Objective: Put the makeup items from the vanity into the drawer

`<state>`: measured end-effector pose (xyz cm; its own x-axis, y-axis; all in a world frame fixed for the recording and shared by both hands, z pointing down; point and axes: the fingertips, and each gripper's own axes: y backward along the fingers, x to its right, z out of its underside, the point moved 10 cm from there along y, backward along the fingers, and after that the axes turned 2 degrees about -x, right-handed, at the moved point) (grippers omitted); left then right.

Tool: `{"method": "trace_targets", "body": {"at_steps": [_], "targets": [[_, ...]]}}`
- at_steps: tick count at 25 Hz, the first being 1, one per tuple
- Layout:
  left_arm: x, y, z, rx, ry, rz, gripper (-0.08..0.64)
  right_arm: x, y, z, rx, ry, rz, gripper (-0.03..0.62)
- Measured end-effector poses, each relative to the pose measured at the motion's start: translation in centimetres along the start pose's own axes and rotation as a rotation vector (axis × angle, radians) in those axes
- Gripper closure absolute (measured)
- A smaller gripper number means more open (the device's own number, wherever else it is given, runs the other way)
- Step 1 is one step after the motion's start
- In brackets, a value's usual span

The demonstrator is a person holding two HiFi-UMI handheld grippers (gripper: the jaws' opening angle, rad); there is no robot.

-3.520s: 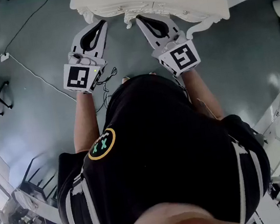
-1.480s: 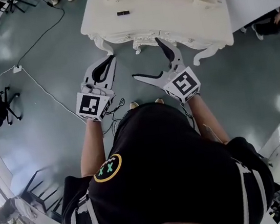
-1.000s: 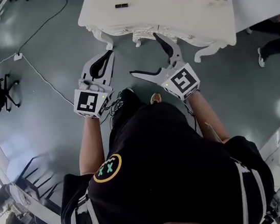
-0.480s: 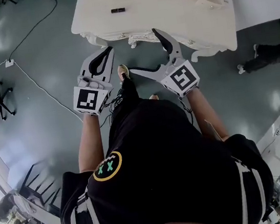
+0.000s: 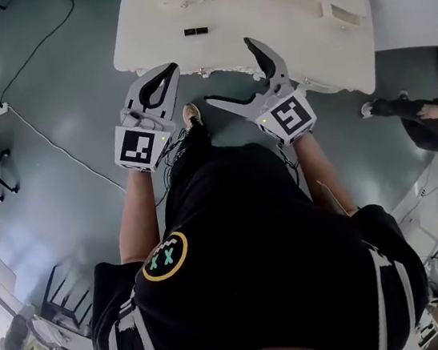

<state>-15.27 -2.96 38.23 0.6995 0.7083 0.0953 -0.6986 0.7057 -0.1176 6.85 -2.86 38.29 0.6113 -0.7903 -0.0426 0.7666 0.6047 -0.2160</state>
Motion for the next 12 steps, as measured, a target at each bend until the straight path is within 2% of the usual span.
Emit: {"method": "trace_targets", "body": {"at_steps": [5,9,12], "targets": [[-3.2,-2.5,-0.5,0.014,0.077,0.019,0.54,2.3,-3.1,-0.2,-0.013,-0.001,0.02,-0.006],[-4.3,-4.1,-0.3,0.004,0.087,-0.001,0.54,4.2,-4.5,-0.4,0.003,-0.011,0.003,-0.006],[-5.0,-5.2,0.4,-0.023,0.051,-0.025,0.54,5.7,-5.2,-0.5,0.011,-0.013,-0.022,-0.006]]}}
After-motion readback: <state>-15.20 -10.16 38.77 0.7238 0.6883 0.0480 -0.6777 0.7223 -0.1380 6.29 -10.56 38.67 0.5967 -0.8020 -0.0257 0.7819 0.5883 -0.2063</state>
